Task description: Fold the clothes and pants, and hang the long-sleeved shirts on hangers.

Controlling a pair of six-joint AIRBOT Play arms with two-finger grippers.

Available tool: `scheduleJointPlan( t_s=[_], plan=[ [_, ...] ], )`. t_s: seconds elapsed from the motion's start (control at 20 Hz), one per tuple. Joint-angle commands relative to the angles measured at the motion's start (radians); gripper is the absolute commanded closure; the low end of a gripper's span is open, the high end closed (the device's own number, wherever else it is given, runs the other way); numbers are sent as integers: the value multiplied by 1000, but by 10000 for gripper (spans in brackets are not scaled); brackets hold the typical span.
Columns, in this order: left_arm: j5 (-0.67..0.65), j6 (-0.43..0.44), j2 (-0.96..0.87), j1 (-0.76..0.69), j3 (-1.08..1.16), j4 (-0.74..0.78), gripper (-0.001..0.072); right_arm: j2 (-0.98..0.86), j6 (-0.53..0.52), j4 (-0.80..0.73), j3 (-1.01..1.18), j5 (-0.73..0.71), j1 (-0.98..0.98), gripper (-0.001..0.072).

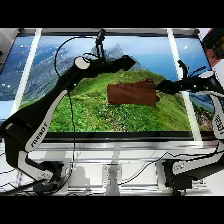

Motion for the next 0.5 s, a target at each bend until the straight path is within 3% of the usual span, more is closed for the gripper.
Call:
scheduleJointPlan(
  t_s=[0.0, 0.2, 0.45],
  plan=[
    [-58, 0, 4, 29, 0, -2, -4, -45, 11, -30, 34, -56, 14, 91],
    [-66, -3, 4, 27, 0, -2, -4, -95, 93, -174, 149, -42, 37, 91],
    [-92, -3, 3, 21, 0, -2, -4, -190, 98, -213, 223, 54, 101, 87]
  ],
)
